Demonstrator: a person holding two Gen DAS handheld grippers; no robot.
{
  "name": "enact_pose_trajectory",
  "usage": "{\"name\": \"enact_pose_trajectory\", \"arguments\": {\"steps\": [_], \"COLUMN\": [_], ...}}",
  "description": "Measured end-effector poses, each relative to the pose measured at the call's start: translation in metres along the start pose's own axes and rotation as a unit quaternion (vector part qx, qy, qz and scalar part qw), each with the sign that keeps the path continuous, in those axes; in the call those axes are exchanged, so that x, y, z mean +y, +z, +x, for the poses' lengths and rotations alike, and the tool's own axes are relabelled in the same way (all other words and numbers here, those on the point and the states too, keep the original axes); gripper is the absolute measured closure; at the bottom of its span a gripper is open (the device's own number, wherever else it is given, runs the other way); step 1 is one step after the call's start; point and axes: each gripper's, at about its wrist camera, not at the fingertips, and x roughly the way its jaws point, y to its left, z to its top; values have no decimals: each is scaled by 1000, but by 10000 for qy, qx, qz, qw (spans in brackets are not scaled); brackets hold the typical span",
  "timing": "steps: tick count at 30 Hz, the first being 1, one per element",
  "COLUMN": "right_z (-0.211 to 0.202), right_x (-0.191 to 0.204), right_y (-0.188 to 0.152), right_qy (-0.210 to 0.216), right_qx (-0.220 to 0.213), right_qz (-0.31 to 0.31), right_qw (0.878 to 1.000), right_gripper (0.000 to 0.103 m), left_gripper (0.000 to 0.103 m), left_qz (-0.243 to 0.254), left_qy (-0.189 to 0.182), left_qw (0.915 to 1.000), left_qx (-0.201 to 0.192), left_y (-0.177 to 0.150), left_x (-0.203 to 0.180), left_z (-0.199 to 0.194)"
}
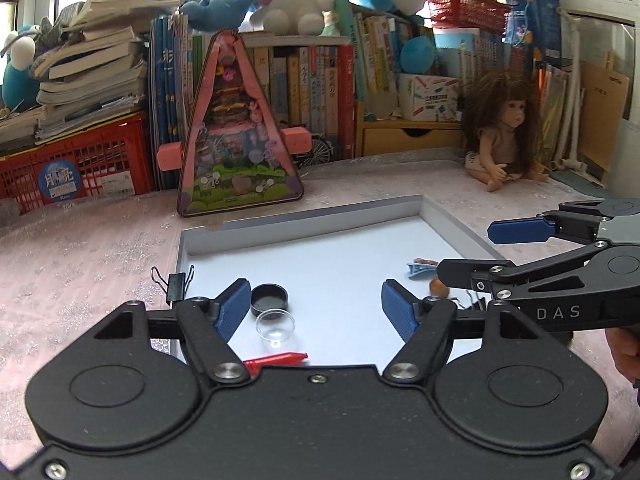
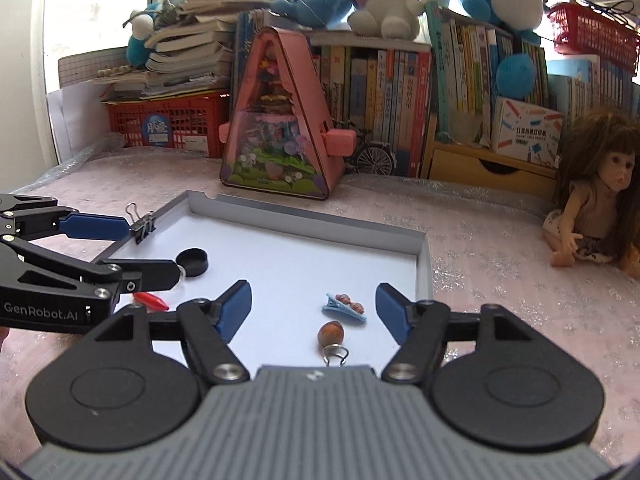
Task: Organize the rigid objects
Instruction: 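Withdraw both tools from the tray toward the remaining objects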
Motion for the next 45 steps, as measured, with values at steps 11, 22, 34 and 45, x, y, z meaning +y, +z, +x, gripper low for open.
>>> {"name": "enact_pose_trajectory", "arguments": {"steps": [11, 22, 34, 45], "right_z": [-32, -42, -47, -48], "right_x": [15, 23, 36, 49], "right_y": [-25, -47, -72, -86], "right_qy": [68, 163, 562, 826], "right_qx": [-279, -321, -136, 191], "right_qz": [-194, -272, -534, -814], "right_qw": [9994, 9990, 9969, 9931], "right_gripper": [21, 21, 27, 55], "left_gripper": [25, 27, 40, 51], "left_qz": [64, -66, 434, 661], "left_qy": [-94, -188, -374, -601], "left_qw": [9995, 9997, 9983, 9960], "left_qx": [-294, -154, -86, 90], "left_y": [-20, -41, -77, -97], "left_x": [-8, 0, -6, -13], "left_z": [-33, -37, -51, -52]}}
